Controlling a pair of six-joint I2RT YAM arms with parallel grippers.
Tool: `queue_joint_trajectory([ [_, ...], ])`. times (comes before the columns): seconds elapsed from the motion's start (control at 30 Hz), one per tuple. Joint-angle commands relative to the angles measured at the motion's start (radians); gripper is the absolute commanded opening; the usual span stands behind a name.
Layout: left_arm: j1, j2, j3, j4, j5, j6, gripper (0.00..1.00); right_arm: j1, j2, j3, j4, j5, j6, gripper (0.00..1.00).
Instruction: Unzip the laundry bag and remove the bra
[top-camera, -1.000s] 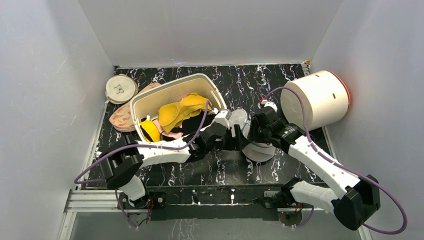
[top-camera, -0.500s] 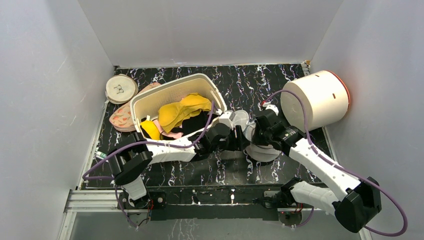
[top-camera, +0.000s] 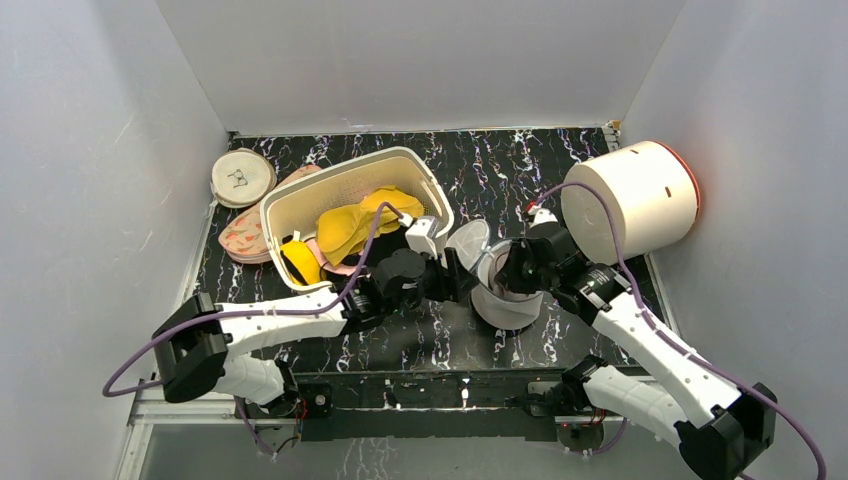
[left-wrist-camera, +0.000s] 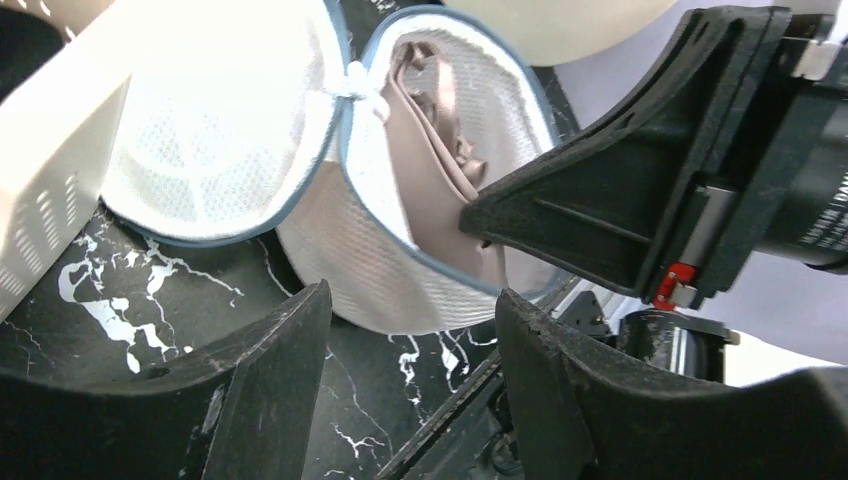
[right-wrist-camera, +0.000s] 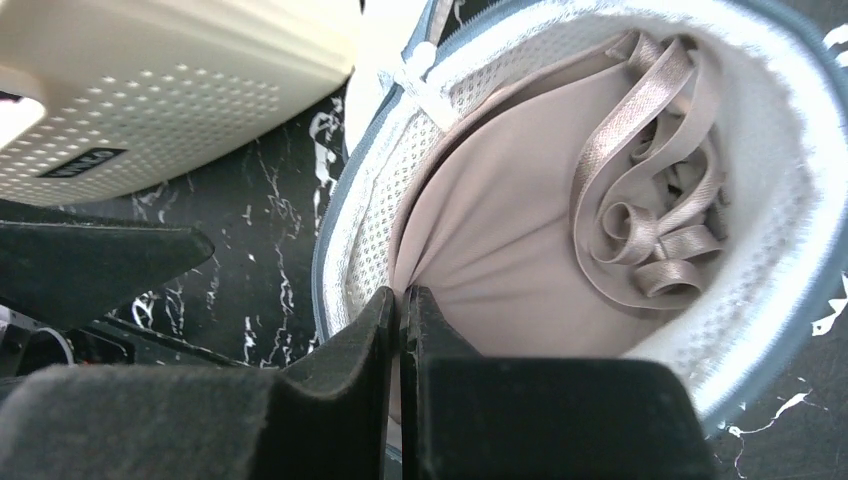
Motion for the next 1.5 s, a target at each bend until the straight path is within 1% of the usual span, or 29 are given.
queue_joint_trajectory([
  [0.0,-0.003,-0.059,0.041,-0.049,-0.011,0.028,0.6,0.002,-0.05,0.069,0.088,0.039,-0.01,0.0],
  [0.03,-0.004,-0.062,0.043,-0.04,0.003,0.026,0.62,0.002,-0.056,0.069,0.098,0.048,-0.006,0.0],
  [0.1,-0.003,-0.059,0.054,-0.009,0.044,0.039,0.69,0.002,-0.065,0.052,0.126,0.051,-0.001,0.0],
  [0.17,-0.002,-0.036,0.09,-0.011,0.077,0.062,0.72,0.002,-0.06,0.046,0.136,0.047,0.009,0.0],
  [0.2,-0.003,-0.024,0.115,-0.031,0.08,0.065,0.72,0.002,-0.063,0.05,0.132,0.05,0.013,0.0],
  [0.27,-0.002,-0.013,0.148,-0.062,0.079,0.058,0.66,0.001,-0.079,0.049,0.148,0.049,0.012,0.0],
  [0.37,0.021,-0.012,0.175,-0.071,0.096,-0.008,0.64,0.001,-0.117,0.034,0.213,0.021,-0.012,0.0],
  [0.47,0.065,0.036,0.228,-0.142,0.115,-0.122,0.71,0.002,-0.136,0.02,0.235,-0.008,-0.063,0.0],
  [0.5,0.076,0.052,0.271,-0.184,0.116,-0.146,0.71,0.002,-0.136,0.019,0.227,-0.01,-0.074,0.0],
  [0.63,0.083,0.109,0.384,-0.31,0.117,-0.156,0.71,0.001,-0.155,0.036,0.203,0.012,-0.085,0.0],
  [0.7,0.083,0.098,0.376,-0.3,0.12,-0.138,0.72,0.002,-0.175,0.051,0.194,0.071,-0.058,0.0],
  [0.8,0.083,0.008,0.256,-0.148,0.139,-0.092,0.77,0.002,-0.183,0.103,0.168,0.134,-0.023,0.0],
  [0.9,0.083,-0.104,0.182,-0.097,0.124,-0.033,0.84,0.002,-0.18,0.182,0.162,0.148,-0.023,0.0],
  [0.97,0.084,-0.165,0.176,-0.136,0.102,0.022,0.89,0.002,-0.175,0.231,0.16,0.157,-0.034,0.0],
  [1.1,0.084,-0.285,0.195,-0.272,0.041,0.123,0.98,0.001,-0.153,0.329,0.181,0.147,-0.067,0.0],
  [1.27,0.087,-0.448,0.209,-0.47,-0.077,0.172,0.98,0.001,-0.113,0.423,0.28,0.102,-0.077,0.0],
  [1.47,0.089,-0.625,0.212,-0.607,-0.179,0.174,0.98,0.002,-0.037,0.504,0.464,-0.03,-0.104,0.0],
])
